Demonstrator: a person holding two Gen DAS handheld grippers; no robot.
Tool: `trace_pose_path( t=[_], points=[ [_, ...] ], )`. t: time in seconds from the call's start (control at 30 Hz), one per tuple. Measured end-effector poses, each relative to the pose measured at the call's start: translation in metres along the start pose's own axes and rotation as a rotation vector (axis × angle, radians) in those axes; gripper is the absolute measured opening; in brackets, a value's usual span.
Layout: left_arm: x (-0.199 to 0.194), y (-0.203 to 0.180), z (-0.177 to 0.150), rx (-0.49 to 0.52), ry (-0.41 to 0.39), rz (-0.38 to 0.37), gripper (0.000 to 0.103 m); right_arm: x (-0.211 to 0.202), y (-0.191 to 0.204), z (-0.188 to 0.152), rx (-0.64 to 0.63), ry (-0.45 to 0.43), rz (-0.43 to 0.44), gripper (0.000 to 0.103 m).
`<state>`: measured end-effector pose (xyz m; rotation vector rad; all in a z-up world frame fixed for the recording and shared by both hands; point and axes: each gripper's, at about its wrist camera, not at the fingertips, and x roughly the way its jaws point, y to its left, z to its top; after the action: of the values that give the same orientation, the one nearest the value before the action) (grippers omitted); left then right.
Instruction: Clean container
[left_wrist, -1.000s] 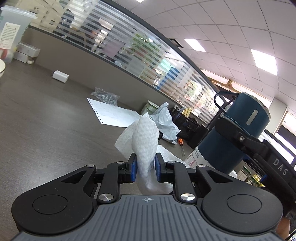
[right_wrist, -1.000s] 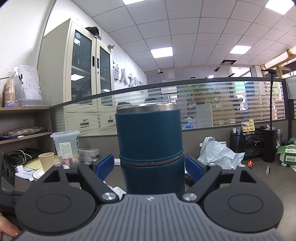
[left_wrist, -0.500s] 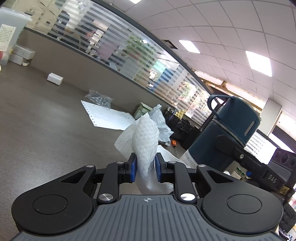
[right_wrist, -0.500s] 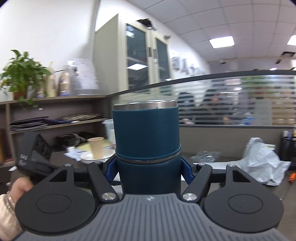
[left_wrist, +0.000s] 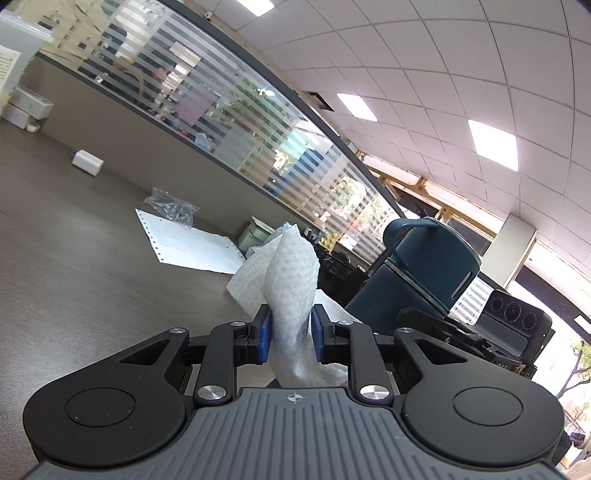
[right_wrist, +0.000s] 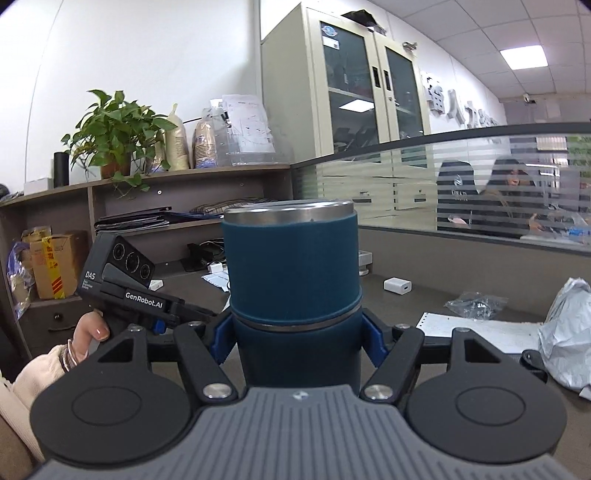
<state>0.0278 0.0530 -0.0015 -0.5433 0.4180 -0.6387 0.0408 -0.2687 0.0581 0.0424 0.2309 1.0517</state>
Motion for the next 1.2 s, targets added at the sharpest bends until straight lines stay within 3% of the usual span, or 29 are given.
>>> trace_pose_path(
  t=[0.1,0.33,0.53,0.63,0.73,1.1,1.2],
  points=[
    [0.001,0.000,0.000,0.001,0.001,-0.002,0.028,-0.002,0.005,-0.001,0.015,-0.015,-0.026,0.087],
    [-0.003,-0.001,0.002,0.011,-0.018,-0.007,0.028,-0.027,0.023,0.020,0.033,-0.136,-0.099,0.092],
    [-0.018,-0.009,0.008,0.029,-0.082,-0.021,0.027,-0.047,0.033,0.048,0.016,-0.243,-0.255,0.103],
    [-0.025,-0.018,0.011,0.049,-0.112,-0.048,0.026,-0.037,0.028,0.053,0.016,-0.224,-0.392,0.103],
    [-0.033,-0.026,0.015,0.070,-0.140,-0.079,0.026,-0.021,0.019,0.047,0.017,-0.181,-0.473,0.103],
    [-0.040,-0.052,0.034,0.133,-0.196,-0.099,0.026,-0.011,0.009,0.030,0.080,-0.179,-0.472,0.103],
    [-0.047,-0.062,0.044,0.145,-0.227,-0.136,0.018,-0.014,0.011,0.029,0.085,-0.186,-0.469,0.103]
  ],
)
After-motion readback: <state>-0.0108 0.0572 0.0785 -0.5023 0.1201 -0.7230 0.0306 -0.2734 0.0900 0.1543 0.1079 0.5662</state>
